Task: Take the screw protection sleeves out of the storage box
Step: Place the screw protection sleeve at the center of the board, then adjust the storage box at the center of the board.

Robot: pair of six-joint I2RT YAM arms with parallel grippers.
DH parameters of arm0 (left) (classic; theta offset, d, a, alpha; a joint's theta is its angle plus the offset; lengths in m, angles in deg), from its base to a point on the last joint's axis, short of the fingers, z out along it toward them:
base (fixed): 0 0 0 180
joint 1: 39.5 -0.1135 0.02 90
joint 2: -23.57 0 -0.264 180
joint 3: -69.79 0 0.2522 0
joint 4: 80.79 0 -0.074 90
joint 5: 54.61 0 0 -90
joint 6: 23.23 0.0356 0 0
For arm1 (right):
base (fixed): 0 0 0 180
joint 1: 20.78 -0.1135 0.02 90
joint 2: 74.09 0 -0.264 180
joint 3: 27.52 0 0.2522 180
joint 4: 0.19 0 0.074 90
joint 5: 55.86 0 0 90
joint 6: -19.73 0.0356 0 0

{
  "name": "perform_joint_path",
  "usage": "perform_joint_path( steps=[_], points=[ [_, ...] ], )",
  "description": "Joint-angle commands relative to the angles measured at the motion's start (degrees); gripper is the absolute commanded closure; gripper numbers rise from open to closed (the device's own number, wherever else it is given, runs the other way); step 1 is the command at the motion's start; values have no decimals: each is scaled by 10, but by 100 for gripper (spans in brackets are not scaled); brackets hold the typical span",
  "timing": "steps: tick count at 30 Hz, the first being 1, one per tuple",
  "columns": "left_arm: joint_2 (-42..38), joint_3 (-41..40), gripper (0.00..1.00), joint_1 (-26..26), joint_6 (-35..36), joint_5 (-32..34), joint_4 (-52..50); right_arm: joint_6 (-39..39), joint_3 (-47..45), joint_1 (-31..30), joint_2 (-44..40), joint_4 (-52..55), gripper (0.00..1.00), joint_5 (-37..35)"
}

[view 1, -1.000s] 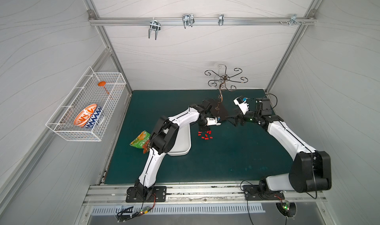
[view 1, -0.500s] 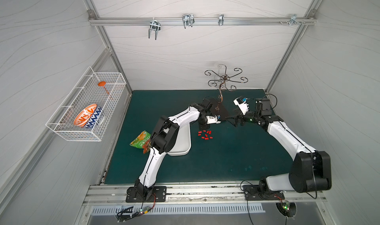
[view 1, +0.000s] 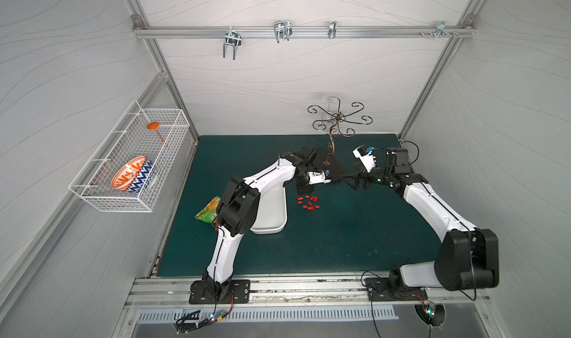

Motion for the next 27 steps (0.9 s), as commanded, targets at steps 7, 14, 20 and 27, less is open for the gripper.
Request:
perform_joint_path(
  steps=[7,14,20,27],
  points=[
    [-182,-129,68,-75,-15,-22,-54,-22,0,34,-28,24,1,-4],
    [-353,-311,55,-107,15,-39,-114,-18,2,35,-17,27,1,9],
    [-445,-419,41,-97,5,-59,-126,-10,4,35,-5,29,1,18],
    [-426,-478,38,-67,12,21,-50,-4,3,35,-3,29,1,29]
  ],
)
